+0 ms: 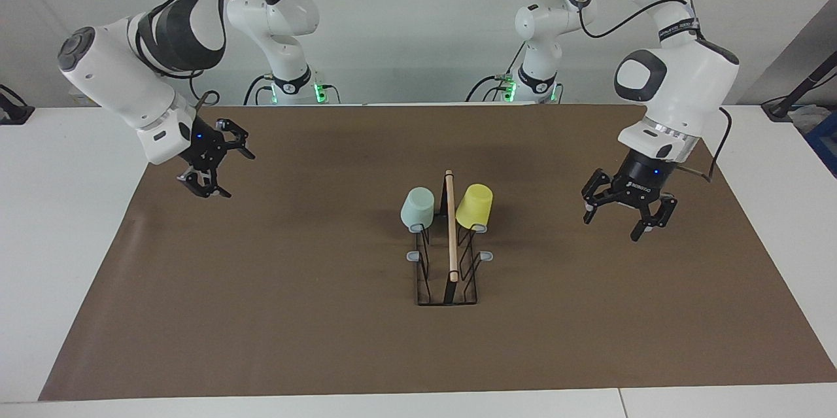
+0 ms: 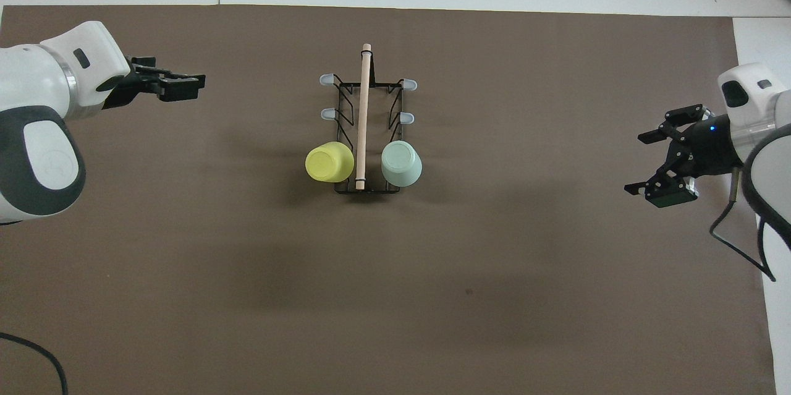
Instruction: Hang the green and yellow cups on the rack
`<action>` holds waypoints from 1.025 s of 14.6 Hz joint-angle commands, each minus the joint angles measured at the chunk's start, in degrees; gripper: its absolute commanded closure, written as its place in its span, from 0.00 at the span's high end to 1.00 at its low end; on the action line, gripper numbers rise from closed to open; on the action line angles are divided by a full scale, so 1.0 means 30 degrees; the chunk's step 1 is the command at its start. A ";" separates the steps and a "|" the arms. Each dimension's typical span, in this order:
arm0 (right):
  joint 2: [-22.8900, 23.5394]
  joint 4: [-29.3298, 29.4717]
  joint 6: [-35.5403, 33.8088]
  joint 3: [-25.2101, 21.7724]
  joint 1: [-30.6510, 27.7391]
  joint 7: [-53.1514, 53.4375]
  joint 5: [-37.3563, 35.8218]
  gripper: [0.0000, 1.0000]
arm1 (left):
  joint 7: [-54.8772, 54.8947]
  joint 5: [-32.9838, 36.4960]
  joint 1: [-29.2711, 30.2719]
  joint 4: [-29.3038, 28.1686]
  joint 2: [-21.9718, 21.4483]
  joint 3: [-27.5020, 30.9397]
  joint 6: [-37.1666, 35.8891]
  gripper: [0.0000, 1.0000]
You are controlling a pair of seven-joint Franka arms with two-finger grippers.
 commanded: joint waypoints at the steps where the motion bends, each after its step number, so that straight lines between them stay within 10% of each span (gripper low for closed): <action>1: -0.0075 0.0208 -0.0857 0.0132 -0.0153 0.4265 -0.0514 1.00 | -0.2127 0.1735 -0.0233 -0.0012 -0.1020 0.0200 -0.2080 1.00; 11: -0.0456 0.3717 -0.6009 0.0337 0.0081 1.5033 -0.4346 1.00 | -0.5912 0.4668 -0.0406 0.0017 -0.3598 0.0316 -0.8498 1.00; 15: -0.0513 0.5509 -0.8327 0.0396 0.0140 1.5410 -0.4992 1.00 | -0.5970 0.4668 -0.4561 0.2295 -0.3602 0.5055 -1.1981 1.00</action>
